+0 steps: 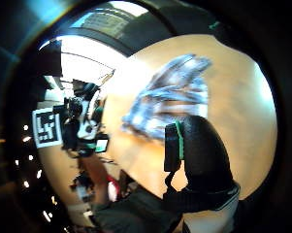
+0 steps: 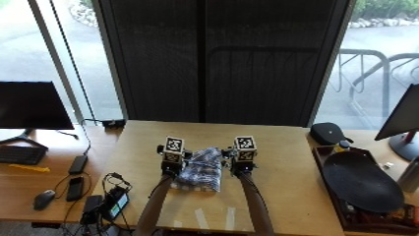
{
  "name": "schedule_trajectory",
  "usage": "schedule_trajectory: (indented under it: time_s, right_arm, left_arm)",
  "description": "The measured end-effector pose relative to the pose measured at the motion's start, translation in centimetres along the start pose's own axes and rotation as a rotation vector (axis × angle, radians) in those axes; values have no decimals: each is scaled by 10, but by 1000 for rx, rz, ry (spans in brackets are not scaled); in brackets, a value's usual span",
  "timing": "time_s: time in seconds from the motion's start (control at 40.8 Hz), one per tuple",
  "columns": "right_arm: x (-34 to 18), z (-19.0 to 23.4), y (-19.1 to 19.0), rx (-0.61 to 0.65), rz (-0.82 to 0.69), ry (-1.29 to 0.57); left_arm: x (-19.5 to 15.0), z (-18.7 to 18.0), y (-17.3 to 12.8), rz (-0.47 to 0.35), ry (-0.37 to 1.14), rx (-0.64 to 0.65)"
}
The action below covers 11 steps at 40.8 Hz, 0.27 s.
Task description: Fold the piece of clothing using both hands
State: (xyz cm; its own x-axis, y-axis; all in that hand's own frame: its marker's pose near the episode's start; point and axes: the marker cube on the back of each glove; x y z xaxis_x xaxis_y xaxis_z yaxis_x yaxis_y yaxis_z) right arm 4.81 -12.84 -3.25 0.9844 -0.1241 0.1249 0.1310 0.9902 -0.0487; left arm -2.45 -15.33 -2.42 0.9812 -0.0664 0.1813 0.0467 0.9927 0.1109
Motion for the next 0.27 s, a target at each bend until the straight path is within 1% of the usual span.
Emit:
schedule_trajectory:
  time_s: [0.049, 0.098, 0.172, 0.27]
  right_arm:
    - [20, 1, 0, 11, 117, 137]
    - [31, -3, 1, 43, 173, 203]
    - [40, -9, 3, 94, 214, 242]
    - [40, -15, 5, 137, 224, 248]
  left_arm:
    - [4, -4, 5, 10, -101, 26]
    - [9, -7, 9, 28, -154, 55]
    - [16, -8, 13, 58, -134, 54]
    - [20, -15, 23, 69, -78, 1]
